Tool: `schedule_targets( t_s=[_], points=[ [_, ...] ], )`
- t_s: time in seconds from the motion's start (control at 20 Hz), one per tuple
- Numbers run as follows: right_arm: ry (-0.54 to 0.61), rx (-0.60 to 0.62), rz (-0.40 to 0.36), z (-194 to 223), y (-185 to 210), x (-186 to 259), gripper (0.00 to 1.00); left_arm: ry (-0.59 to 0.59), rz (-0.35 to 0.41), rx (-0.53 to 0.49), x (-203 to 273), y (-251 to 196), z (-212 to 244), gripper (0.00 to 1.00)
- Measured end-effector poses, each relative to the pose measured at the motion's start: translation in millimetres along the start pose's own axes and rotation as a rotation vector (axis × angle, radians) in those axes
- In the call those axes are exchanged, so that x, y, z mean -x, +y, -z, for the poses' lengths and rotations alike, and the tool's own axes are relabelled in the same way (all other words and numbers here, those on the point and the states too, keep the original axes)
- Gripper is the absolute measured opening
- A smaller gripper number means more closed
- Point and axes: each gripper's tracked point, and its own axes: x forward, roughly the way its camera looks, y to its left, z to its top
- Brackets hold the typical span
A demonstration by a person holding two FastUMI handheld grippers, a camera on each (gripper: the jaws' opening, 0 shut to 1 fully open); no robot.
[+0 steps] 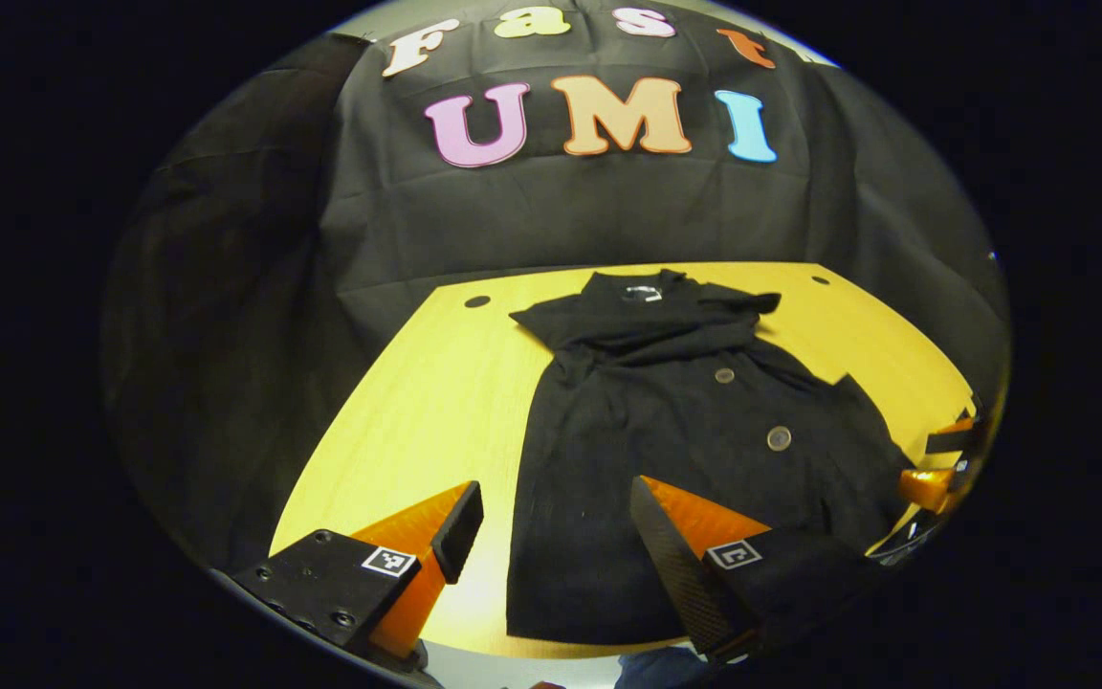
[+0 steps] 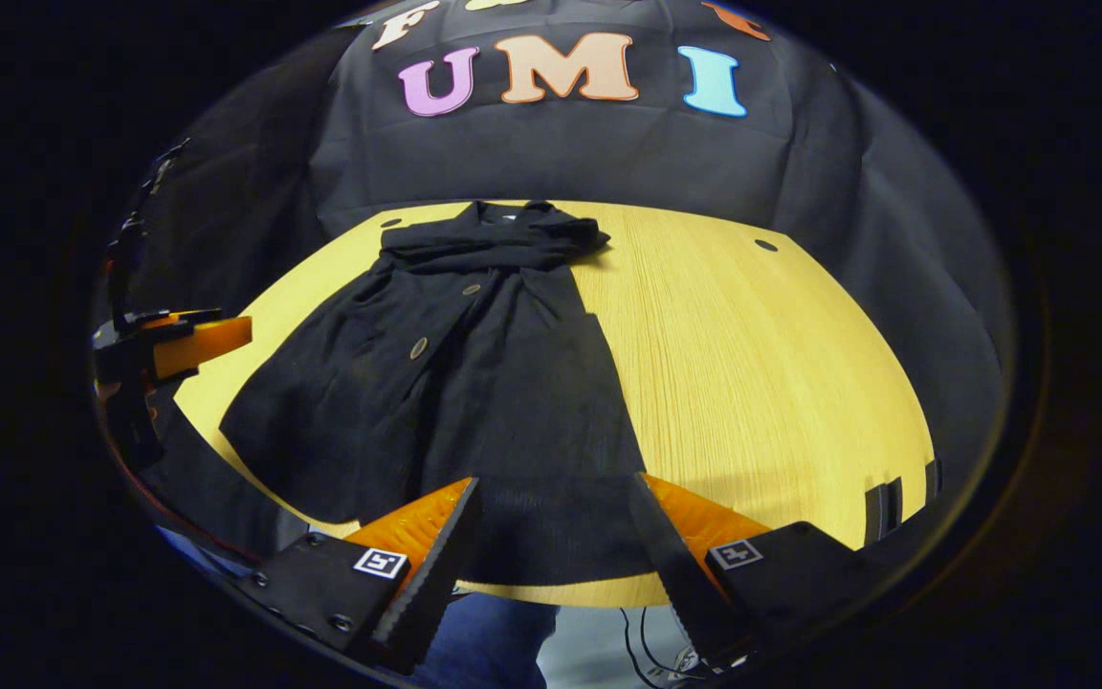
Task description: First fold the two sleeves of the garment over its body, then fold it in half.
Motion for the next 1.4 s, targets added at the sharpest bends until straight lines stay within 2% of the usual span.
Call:
schedule_targets(
  t_s=[0.1, 0.15, 0.2, 0.25, 0.3, 0.35, 0.4, 0.5, 0.55, 0.6, 0.65, 0.75, 0.85, 0.9, 0.95, 1.0, 1.1, 1.4],
  points=[
    [0.015, -0.019, -0.001, 7, -1, -3, 0.99, 0.025, 0.009, 0.003, 5, -2, 16, 0.94],
    [0.018, -0.029, -0.002, 10, 1, -5, 0.94, 0.037, 0.017, 0.013, 9, -4, 24, 0.94],
    [0.023, -0.037, -0.002, 12, 2, -8, 0.94, 0.057, 0.024, 0.023, 11, -6, 32, 0.94],
    [0.028, -0.042, -0.001, 12, 3, -11, 0.99, 0.083, 0.03, 0.027, 14, -8, 43, 0.94],
    [0.033, -0.044, -0.001, 14, 3, -12, 0.94, 0.108, 0.031, 0.023, 15, -9, 52, 0.95],
    [0.039, -0.043, -0.002, 15, 5, -15, 0.94, 0.12, 0.033, 0.02, 17, -9, 58, 0.95],
    [0.048, -0.039, -0.002, 17, 6, -18, 0.99, 0.129, 0.038, 0.019, 17, -10, 62, 0.95],
    [0.066, -0.02, 0.003, 23, 8, -22, 0.99, 0.14, 0.046, 0.025, 18, -9, 68, 0.95],
    [0.072, -0.013, 0.003, 25, 8, -23, 0.94, 0.143, 0.049, 0.03, 17, -8, 72, 0.96],
    [0.066, -0.019, 0.005, 24, 9, -23, 0.99, 0.149, 0.049, 0.035, 16, -8, 75, 0.95],
    [0.068, -0.027, 0.004, 25, 8, -23, 0.94, 0.158, 0.05, 0.043, 15, -8, 80, 0.95],
    [0.062, -0.039, 0.002, 25, 8, -23, 0.99, 0.176, 0.063, 0.069, 16, -11, 88, 0.95],
    [0.052, -0.036, 0.006, 26, 8, -24, 0.99, 0.197, 0.067, 0.071, 16, -13, 97, 0.96],
    [0.049, -0.04, 0.007, 25, 8, -24, 0.94, 0.205, 0.072, 0.067, 15, -15, 102, 0.96],
    [0.047, -0.044, 0.007, 26, 8, -24, 0.99, 0.22, 0.08, 0.065, 14, -18, 108, 0.96],
    [0.046, -0.044, 0.007, 26, 8, -24, 0.99, 0.237, 0.082, 0.068, 15, -20, 114, 0.96],
    [0.043, -0.041, 0.007, 26, 9, -23, 0.99, 0.216, 0.087, 0.061, 13, -20, 111, 0.99],
    [0.018, -0.054, 0.014, 28, 9, -23, 0.99, 0.169, 0.093, 0.06, 15, -20, 112, 0.98]
  ],
)
